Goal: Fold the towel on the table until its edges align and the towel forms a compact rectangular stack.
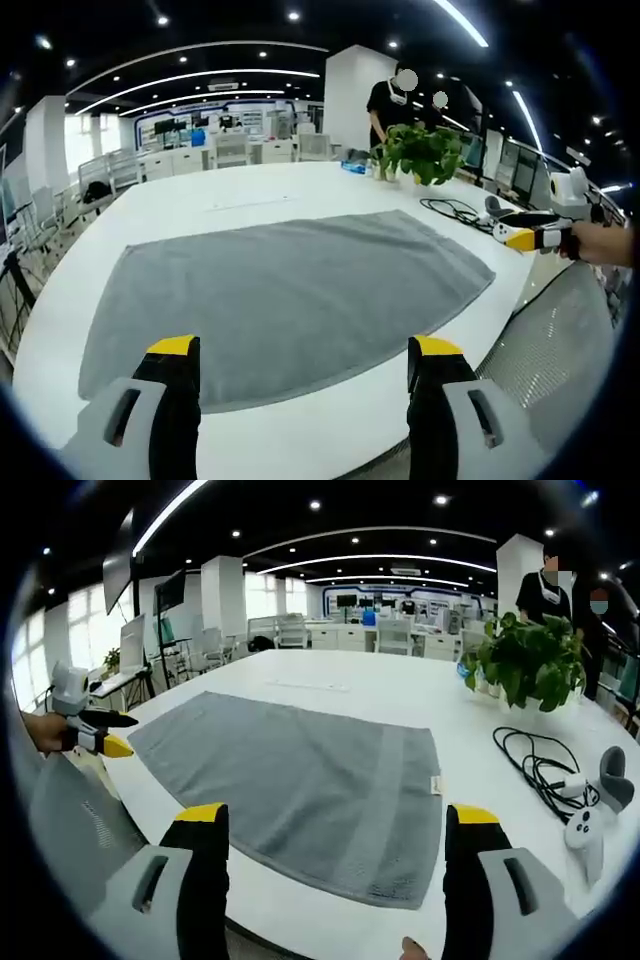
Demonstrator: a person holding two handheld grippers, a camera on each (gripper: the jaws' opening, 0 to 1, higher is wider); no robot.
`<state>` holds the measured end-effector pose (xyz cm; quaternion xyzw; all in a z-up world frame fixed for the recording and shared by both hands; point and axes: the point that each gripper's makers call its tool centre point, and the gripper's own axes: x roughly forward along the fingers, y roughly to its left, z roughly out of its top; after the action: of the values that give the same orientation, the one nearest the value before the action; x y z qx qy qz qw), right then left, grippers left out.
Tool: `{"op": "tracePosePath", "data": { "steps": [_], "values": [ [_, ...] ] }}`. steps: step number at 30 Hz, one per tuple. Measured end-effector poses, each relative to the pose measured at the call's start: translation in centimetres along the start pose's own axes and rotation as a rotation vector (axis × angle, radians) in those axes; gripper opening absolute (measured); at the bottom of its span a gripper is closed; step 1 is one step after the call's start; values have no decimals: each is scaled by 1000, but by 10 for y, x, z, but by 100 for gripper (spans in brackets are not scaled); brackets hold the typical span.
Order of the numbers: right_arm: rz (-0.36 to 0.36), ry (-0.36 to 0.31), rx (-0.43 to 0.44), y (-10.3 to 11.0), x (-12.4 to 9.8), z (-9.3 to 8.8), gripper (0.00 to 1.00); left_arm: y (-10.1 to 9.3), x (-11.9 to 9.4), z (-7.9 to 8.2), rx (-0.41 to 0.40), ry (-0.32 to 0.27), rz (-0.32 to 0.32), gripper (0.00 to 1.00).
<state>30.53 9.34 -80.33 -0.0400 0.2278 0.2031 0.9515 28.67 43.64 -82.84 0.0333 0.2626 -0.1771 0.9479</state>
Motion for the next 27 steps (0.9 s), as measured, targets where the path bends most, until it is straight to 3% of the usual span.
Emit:
{"op": "tracePosePath", "data": {
  "steps": [27],
  "values": [
    [22,26,-20,4,2,-4,87,-7,3,-6,8,39,-34,86]
  ]
}}
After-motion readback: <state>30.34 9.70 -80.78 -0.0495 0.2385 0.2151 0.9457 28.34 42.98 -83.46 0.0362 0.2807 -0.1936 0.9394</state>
